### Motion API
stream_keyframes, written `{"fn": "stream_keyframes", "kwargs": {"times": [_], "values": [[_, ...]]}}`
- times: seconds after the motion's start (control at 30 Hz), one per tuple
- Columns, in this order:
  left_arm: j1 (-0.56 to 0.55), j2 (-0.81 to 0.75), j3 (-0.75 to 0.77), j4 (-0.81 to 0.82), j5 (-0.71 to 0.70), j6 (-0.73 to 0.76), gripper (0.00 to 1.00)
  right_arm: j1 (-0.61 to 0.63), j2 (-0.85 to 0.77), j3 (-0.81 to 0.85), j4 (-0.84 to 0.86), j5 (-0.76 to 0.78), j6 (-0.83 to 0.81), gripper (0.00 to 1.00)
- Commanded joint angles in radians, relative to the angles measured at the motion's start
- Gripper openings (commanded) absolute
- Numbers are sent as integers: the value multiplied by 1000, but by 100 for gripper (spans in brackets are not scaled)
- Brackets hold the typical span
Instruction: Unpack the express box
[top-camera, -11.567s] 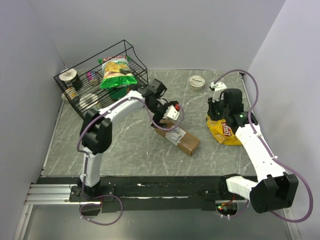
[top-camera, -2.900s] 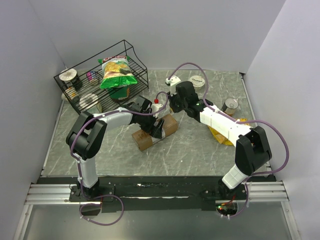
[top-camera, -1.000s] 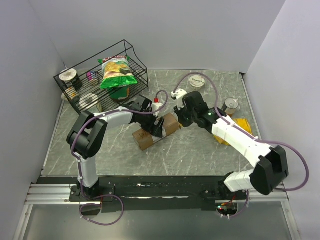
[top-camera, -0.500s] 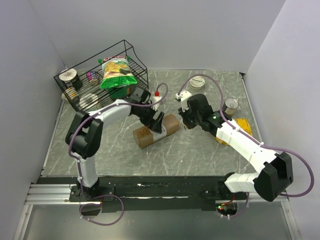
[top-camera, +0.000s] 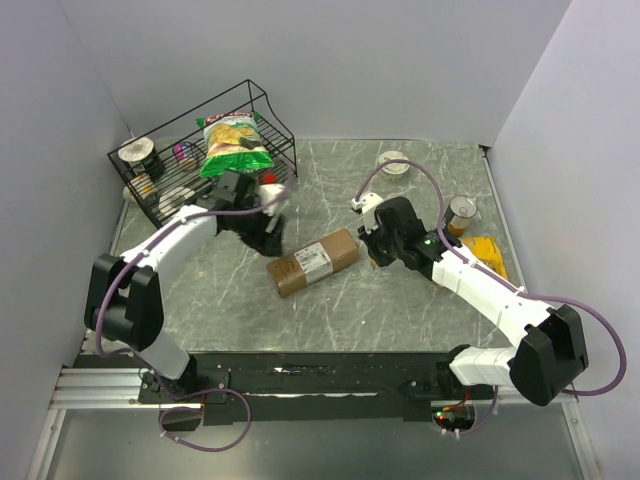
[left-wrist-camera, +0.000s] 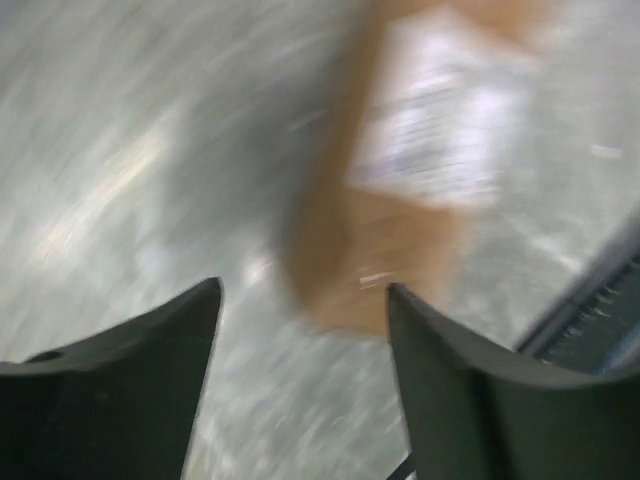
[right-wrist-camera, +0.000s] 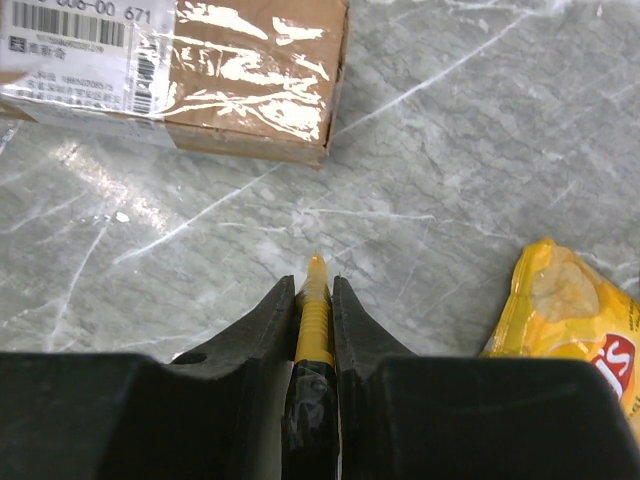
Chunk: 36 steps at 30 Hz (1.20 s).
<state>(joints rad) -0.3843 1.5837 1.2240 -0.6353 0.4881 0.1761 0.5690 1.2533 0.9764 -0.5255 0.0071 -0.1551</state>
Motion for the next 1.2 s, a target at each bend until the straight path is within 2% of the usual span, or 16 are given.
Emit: {"fn": "stream_keyframes", "kwargs": {"times": [0.0,0.1,0.23,0.4,0.63,0.77,0.87,0.93,1.07,1.13,1.17], "values": [[159,24,-32,2,-143,-35,63,-3,0,7,62,-30,6,0],[160,64,-27,-3,-148,16,54,-4,46,21,76,-38,14,0],[147,79,-61,32,-47,59,51,8,142,74,108,-35,12,0],[73,41,-136,59,38,108,55,23,270,186,157,-9,-32,0],[-65,-70,-227,86,190,129,60,71,567,552,150,31,-60,0],[-137,-93,-232,109,289,112,64,127,669,691,121,15,-51,0],[-148,-91,-179,85,314,131,69,157,679,702,134,27,-49,0],[-148,-106,-126,16,307,166,70,152,660,685,148,94,-63,0],[-142,-191,-90,-96,192,333,75,100,549,633,159,125,-92,0],[-133,-247,-138,-118,152,411,76,74,464,584,150,128,-93,0],[-133,-266,-168,-124,114,498,74,46,431,564,144,129,-93,0]]}}
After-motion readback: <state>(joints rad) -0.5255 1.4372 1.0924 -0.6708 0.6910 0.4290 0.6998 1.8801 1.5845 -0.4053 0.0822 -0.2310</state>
